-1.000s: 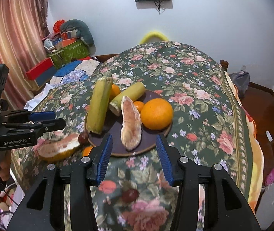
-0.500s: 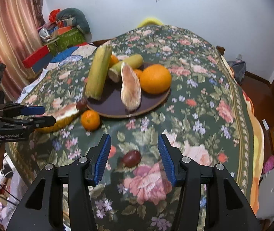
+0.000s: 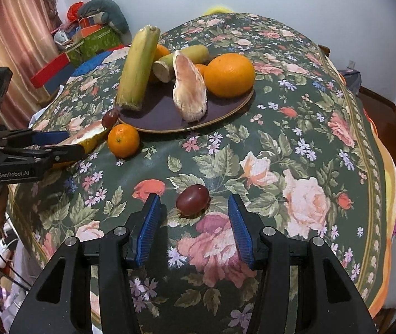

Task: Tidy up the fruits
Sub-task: 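Grasp the large peeled pomelo piece with the left gripper while the right gripper grasps a red date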

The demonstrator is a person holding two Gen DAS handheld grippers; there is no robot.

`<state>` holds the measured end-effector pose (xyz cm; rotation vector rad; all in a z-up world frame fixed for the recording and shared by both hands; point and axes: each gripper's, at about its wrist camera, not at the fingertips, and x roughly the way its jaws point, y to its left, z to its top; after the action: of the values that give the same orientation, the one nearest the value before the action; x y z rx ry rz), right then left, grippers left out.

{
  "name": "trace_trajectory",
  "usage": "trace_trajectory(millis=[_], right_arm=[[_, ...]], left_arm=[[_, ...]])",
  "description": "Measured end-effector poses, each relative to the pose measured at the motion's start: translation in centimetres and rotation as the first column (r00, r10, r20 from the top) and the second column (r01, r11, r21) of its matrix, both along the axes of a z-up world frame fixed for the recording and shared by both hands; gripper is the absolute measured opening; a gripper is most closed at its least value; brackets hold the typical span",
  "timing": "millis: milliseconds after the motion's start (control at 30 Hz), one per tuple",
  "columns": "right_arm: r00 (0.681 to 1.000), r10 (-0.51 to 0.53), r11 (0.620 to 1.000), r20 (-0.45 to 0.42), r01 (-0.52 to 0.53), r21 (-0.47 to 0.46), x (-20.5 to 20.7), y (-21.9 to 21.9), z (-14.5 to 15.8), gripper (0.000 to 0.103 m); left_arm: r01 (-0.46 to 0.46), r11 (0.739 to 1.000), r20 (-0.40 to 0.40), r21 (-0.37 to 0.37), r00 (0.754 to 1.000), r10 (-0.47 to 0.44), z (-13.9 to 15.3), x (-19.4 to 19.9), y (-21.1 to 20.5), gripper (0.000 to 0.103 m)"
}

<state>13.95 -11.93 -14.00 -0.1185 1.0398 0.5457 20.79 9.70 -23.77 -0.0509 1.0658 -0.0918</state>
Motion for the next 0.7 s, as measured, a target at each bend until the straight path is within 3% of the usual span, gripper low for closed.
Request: trace_trajectory(millis=[100,333,700], right_arm=[[1.0,0.008,1.0,0.005,-0.008,0.003,0.0,0.3,-0.1,0.045],[1.0,0.012,1.0,0.013,-0.011,-0.007,0.0,0.6,-0.3,0.022],[1.0,-0.02,0.999,0.017,0.02,0.037,0.1,-0.7,0.5,0.021]], left_arm=[[0.009,1.0,-0.003,0.006,1.0,-0.009,-0.3,0.6,-0.3,0.06],[0.023,0.999,0.013,0.033,1.0,-0.023,-0.6,1.2,-0.9,0.056],[-0.01,1.0,0.034,-0.008,0.999,0.011,0.9,-0.4,0.2,0.048]])
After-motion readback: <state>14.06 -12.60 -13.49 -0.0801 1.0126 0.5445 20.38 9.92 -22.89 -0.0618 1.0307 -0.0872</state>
